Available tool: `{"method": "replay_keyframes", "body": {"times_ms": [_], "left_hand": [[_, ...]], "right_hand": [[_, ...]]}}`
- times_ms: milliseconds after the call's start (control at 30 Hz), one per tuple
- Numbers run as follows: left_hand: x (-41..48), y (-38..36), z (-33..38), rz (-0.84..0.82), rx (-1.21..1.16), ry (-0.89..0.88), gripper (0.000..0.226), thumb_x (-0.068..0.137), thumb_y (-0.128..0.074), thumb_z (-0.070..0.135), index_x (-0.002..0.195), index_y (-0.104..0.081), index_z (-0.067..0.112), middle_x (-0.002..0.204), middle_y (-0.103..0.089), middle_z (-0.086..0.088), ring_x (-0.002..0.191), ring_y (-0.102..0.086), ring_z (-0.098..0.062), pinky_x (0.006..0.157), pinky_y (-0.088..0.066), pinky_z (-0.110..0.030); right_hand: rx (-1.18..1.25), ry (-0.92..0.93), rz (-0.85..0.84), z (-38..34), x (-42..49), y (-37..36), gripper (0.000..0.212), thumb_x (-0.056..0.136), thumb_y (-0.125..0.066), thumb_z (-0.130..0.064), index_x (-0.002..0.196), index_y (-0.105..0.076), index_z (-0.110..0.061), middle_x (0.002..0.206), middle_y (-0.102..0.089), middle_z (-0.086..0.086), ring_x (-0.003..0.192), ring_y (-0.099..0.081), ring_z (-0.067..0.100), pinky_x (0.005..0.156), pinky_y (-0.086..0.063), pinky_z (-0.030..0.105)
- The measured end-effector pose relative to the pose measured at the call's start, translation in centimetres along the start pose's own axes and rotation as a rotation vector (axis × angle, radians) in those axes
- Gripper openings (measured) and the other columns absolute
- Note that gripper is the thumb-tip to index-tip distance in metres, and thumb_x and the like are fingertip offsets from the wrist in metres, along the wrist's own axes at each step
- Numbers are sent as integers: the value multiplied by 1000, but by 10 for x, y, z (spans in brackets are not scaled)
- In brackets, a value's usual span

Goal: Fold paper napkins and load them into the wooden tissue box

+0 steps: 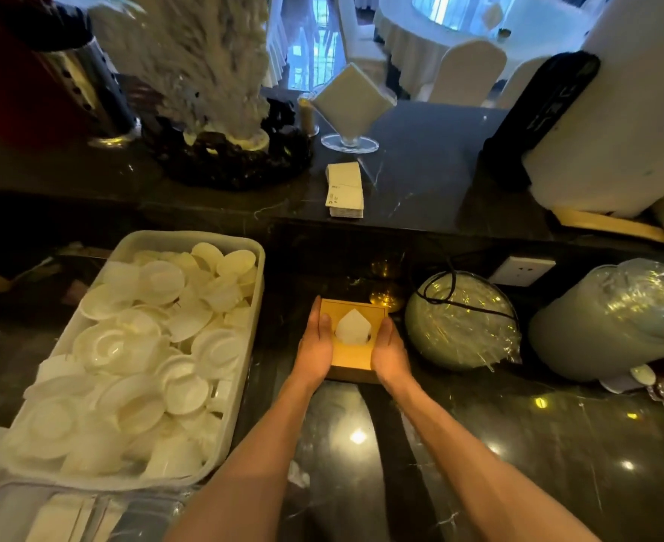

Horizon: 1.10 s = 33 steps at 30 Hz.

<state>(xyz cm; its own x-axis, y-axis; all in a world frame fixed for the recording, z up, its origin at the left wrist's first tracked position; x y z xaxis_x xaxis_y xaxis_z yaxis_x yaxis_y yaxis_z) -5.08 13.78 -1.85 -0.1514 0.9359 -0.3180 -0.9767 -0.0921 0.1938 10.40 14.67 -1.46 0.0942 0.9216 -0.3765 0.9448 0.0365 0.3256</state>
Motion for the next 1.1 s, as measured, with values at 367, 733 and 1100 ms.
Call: {"method": "replay_keyframes", "body": {"times_ms": [367,733,1100], "left_hand": [[-5,19,9,-109,166,-122,13,98,-55,33,108,-64,32,161,-15,2,148,-17,-18,120,-20,-40],[8,10,25,-262,194,-13,5,92,-66,23,93,-65,17,154,-22,-3,143,-25,-20,111,-23,-30],[5,11,30,-259,102,-27,6,92,-66,22,99,-66,21,156,-24,-1,144,-28,-19,110,-26,-29]], "right_hand": [[-187,237,-288,-20,-5,4,50,80,-65,-55,123,-60,-30,142,-38,-2,131,-41,17,108,-39,32],[-430,121,-488,-30,18,7,20,95,-55,-38,101,-64,-22,112,-44,-2,108,-46,19,87,-37,31],[-266,181,-409,-36,9,14,19,95,-58,-33,108,-63,-20,112,-56,-2,99,-53,13,75,-39,19]]}}
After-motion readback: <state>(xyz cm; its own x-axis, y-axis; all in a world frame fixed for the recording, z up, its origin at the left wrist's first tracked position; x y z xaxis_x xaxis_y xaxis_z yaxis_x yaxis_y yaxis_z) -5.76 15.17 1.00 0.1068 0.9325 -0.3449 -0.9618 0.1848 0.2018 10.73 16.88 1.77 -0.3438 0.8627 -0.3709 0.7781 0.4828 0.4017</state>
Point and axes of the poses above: each hand's wrist, its own x-axis towards the middle knuckle, its own y-axis out of the back of the hand, z = x × y, the point moved 8 cm from there along x, towards the middle knuckle
